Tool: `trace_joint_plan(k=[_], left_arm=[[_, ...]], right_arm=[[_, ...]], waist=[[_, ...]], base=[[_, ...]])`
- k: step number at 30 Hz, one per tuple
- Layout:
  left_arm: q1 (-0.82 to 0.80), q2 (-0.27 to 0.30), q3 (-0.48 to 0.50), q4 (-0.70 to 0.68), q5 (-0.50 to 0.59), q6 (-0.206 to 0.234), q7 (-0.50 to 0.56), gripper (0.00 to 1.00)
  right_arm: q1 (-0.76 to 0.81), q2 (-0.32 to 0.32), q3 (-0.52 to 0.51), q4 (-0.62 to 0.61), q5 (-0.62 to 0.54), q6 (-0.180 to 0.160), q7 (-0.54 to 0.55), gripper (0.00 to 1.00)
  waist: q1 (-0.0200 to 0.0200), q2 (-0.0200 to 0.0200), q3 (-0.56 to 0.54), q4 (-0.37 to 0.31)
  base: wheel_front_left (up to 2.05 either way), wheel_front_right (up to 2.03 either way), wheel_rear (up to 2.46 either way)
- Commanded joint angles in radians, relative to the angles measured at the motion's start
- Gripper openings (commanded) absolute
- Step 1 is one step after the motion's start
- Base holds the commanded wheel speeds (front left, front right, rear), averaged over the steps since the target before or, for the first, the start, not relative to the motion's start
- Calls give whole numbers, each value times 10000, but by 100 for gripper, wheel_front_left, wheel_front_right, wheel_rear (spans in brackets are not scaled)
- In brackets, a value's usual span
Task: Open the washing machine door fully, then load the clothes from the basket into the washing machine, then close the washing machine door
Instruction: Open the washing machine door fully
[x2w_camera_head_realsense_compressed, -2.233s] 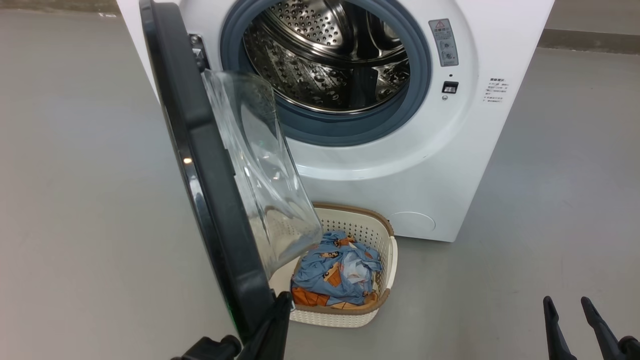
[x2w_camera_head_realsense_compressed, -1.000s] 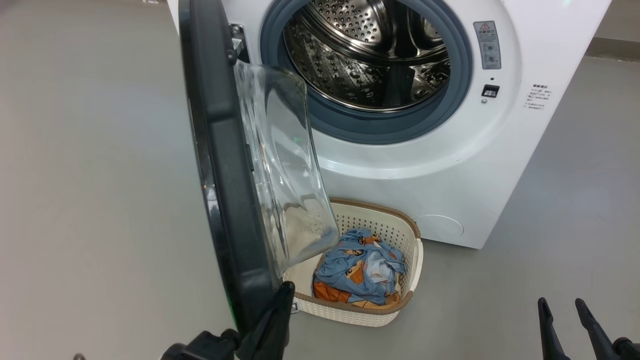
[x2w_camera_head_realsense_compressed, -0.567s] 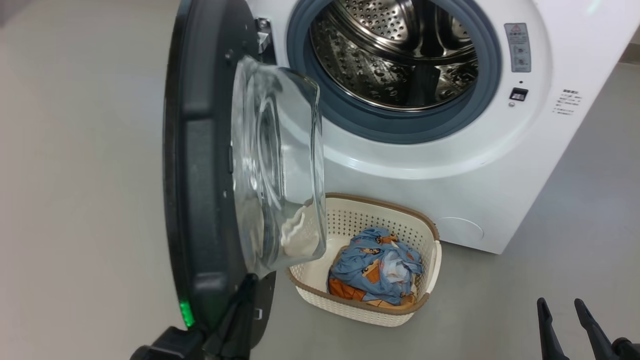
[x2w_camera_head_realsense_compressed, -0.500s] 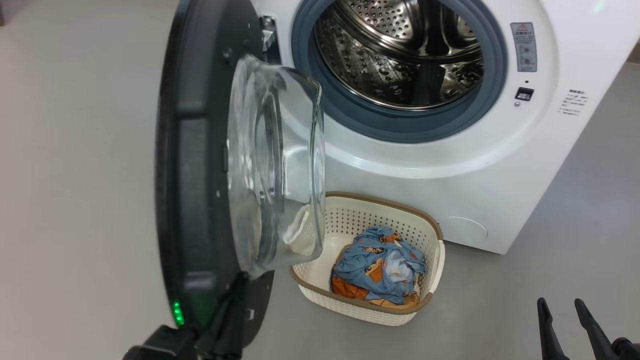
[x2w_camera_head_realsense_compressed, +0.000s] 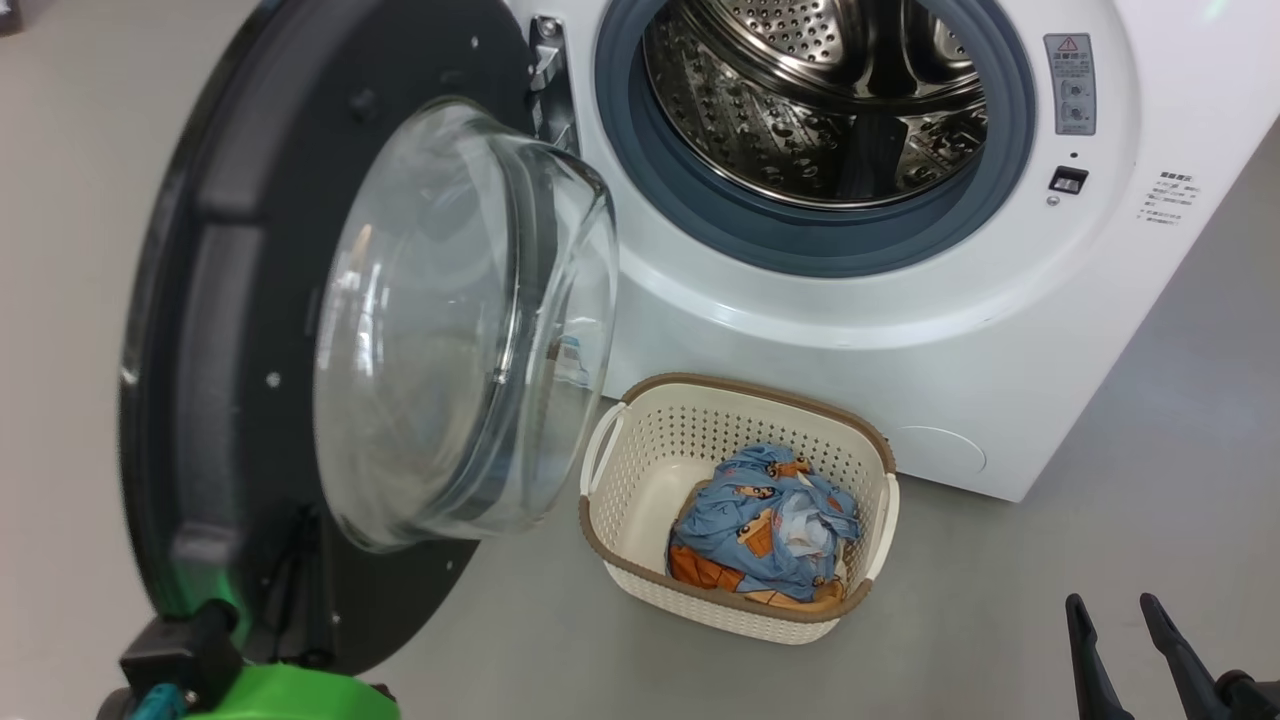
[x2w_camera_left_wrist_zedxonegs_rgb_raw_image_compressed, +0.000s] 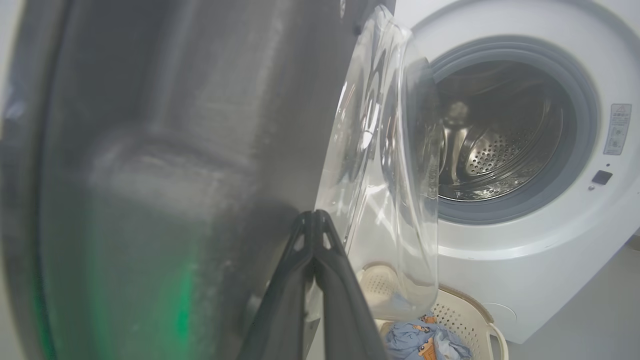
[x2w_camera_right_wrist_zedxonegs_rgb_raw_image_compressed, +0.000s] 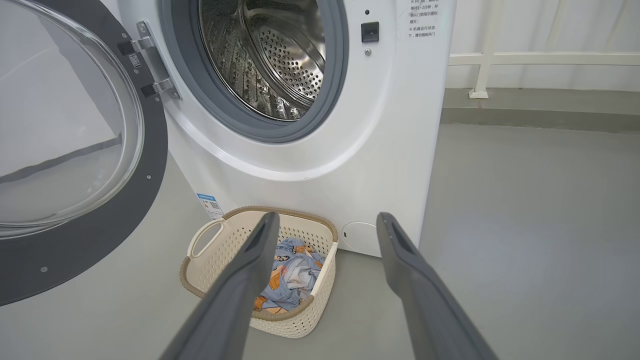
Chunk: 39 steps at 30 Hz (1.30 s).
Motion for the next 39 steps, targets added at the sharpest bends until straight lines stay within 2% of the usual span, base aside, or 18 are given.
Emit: trace_joint_plan(k=[1,17,28,35,39], left_arm=[[-536,291,609,23,-91,174,-105,0],[-1837,1029,2086,2446,-459,445,-648,0],[-2724,1504,2755,4109,-370,376,-879,0],[-3012,1545,3004,4537,-184,228,-904,0],[-2817,1281,3171,4160,-72,150,-906,0]], right_arm=[[-193,-198,230,-172,45,16,-120,100],[-77,-205,281,-111,31,16,-120,100],[4,-189,300,-63,12,16,-120,100],[19,-181,264,-68,-9,16,-120,100],[26,-167,261,-78,-13,16,-120,100]], waist=[[0,-1,-25,-59],[0,-1,-239,-535],[0,-1,-367,-700],[0,-1,-397,-740],[0,-1,-414,-763]], base=[[0,0,0],[0,0,0],[0,0,0],[0,0,0],[0,0,0]])
